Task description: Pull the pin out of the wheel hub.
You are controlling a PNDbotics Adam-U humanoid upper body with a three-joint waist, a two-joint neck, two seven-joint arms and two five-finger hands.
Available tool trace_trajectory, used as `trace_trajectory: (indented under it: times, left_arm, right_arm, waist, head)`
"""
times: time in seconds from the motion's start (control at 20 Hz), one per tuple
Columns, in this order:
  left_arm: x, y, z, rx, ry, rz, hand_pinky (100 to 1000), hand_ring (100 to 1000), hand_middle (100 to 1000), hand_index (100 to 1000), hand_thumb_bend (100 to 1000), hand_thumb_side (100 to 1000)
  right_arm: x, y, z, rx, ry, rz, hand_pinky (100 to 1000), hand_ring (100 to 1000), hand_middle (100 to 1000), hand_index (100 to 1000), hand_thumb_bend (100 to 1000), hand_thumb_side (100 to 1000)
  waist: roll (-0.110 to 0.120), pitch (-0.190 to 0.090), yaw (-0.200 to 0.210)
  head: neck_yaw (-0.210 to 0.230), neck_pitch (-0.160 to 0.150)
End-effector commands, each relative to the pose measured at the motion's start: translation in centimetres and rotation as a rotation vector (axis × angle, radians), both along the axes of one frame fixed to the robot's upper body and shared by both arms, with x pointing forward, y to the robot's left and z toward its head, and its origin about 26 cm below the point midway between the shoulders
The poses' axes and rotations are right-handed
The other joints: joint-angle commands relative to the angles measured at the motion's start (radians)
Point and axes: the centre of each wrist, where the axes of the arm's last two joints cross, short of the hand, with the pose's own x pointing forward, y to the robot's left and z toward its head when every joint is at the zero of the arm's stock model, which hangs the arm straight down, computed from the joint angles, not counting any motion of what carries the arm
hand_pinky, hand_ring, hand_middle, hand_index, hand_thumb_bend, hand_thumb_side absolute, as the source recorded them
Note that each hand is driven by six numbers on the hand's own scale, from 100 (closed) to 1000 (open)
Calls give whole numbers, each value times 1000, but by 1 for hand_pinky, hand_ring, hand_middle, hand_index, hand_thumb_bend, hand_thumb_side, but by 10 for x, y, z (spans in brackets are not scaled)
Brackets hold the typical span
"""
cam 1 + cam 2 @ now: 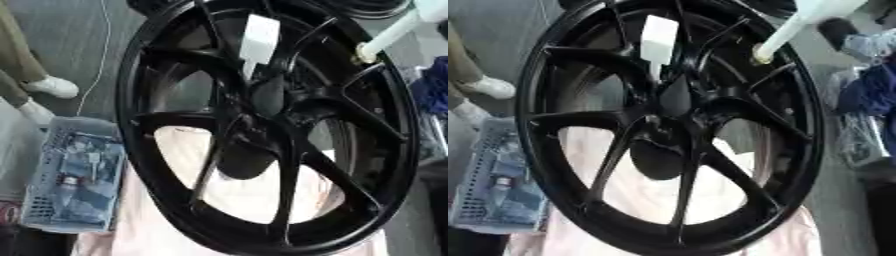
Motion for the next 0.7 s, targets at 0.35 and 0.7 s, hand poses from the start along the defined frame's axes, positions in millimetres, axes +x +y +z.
trace_trajectory:
  times: [0.35,0.7]
  left_arm:
    - [-3,2,5,4,-30,21,816,658,519,734,100,693]
    - [-3,2,5,0,-33,21,817,658,519,734,100,693]
  right_arm:
    - [-17,-33,-37,109,-102,-373,562,685,406,527,100,100]
    - [-40,-58,-85,202,-99,-672,571,695,413,533,100,100]
  waist:
    - [32,-22,-37]
    - [41,-19,-47]
  head:
    - [42,-12]
    - [58,-13]
